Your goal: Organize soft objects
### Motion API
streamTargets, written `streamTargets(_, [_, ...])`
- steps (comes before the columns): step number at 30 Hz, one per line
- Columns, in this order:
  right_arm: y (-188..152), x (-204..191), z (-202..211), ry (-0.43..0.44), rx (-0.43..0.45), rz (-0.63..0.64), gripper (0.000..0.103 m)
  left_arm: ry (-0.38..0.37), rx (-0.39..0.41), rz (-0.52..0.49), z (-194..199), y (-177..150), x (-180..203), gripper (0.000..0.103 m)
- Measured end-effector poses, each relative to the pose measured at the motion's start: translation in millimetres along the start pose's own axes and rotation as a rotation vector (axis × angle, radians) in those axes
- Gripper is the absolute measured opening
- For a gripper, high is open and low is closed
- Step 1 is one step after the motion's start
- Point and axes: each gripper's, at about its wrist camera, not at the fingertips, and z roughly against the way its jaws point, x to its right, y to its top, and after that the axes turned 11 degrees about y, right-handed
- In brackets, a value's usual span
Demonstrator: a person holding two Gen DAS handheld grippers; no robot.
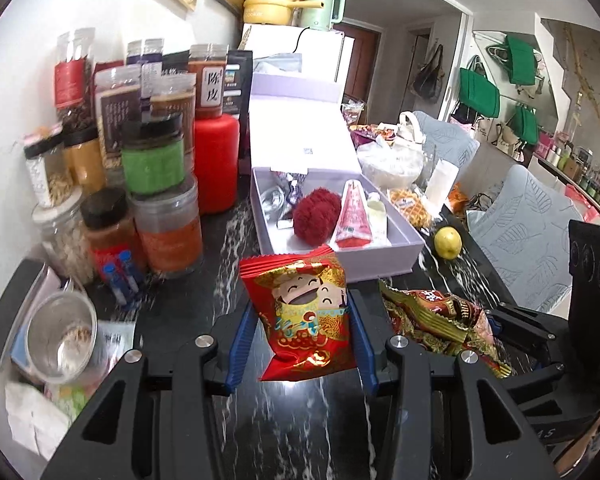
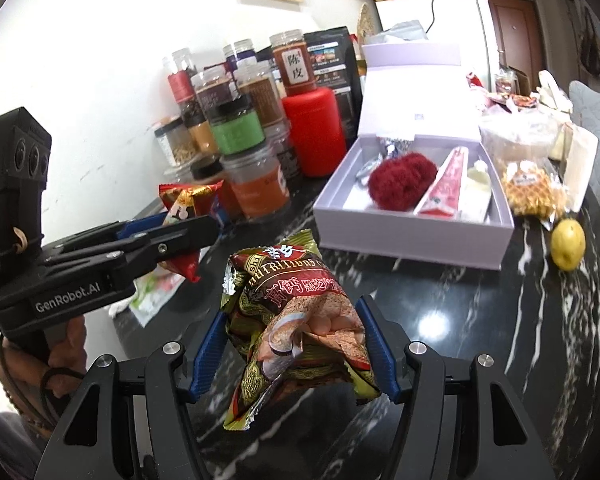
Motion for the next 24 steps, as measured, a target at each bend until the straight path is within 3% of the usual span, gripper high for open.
streamTargets(6, [30.2, 10.9, 2.2, -0.018, 0.042, 0.005, 0.063, -0.037, 0.035, -0.012, -11.6, 29.8, 2.1, 0.044])
streamTargets(24, [119.3, 49.3, 15.9, -0.161, 0.137, 0.059, 0.063, -0.027, 0.177, -0.088, -38.8, 124.4, 25.0, 0.044])
